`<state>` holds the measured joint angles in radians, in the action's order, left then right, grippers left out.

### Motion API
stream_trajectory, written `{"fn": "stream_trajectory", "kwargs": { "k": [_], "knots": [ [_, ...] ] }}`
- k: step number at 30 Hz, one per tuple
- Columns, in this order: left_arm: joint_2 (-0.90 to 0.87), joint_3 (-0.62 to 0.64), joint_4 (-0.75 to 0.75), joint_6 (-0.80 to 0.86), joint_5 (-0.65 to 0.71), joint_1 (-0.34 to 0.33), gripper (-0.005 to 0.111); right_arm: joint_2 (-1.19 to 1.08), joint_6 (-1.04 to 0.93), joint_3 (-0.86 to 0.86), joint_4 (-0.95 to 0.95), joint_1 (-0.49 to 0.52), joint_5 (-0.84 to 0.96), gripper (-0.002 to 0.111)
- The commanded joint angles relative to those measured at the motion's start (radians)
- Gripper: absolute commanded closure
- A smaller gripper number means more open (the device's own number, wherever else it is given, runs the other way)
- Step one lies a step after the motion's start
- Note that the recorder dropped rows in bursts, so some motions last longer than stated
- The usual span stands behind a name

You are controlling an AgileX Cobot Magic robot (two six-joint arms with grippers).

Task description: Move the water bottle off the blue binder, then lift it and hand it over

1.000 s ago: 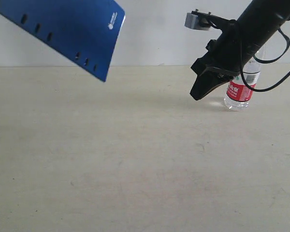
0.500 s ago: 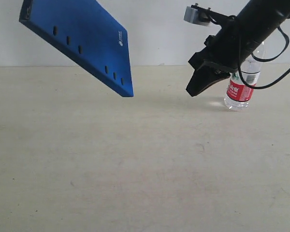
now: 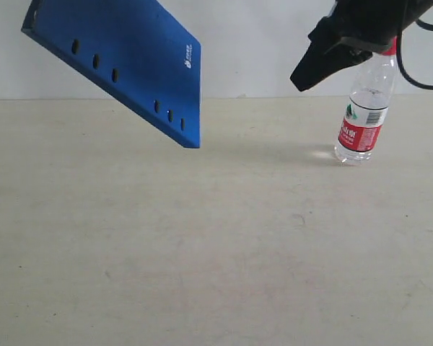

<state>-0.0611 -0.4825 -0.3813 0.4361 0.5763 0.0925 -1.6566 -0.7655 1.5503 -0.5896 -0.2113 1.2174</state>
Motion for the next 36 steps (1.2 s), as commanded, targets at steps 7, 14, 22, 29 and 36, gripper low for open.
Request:
{"fn": "stream_trajectory", "kwargs": {
  "k": [7,14,22,29,36],
  "knots": [
    [-0.066,0.225,0.333,-0.486,-0.456,-0.003,0.100,0.424,-0.206,-0.267,-0.217,0.002,-0.063,0.109],
    [-0.263,0.347,0.449,-0.470,-0.571,-0.003,0.100,1.065,-0.044,-0.602,-0.211,0.002,-0.554,0.109],
    [-0.312,0.361,0.449,-0.470,-0.558,-0.003,0.100,1.595,0.027,-1.097,-0.128,0.002,-1.093,0.109],
    [-0.312,0.366,0.471,-0.470,-0.497,-0.003,0.100,1.585,0.234,-1.450,-0.317,0.002,-1.425,0.109],
    [-0.312,0.402,0.482,-0.470,-0.498,-0.003,0.100,1.571,0.213,-1.550,-0.321,0.002,-1.586,0.109]
  ]
}}
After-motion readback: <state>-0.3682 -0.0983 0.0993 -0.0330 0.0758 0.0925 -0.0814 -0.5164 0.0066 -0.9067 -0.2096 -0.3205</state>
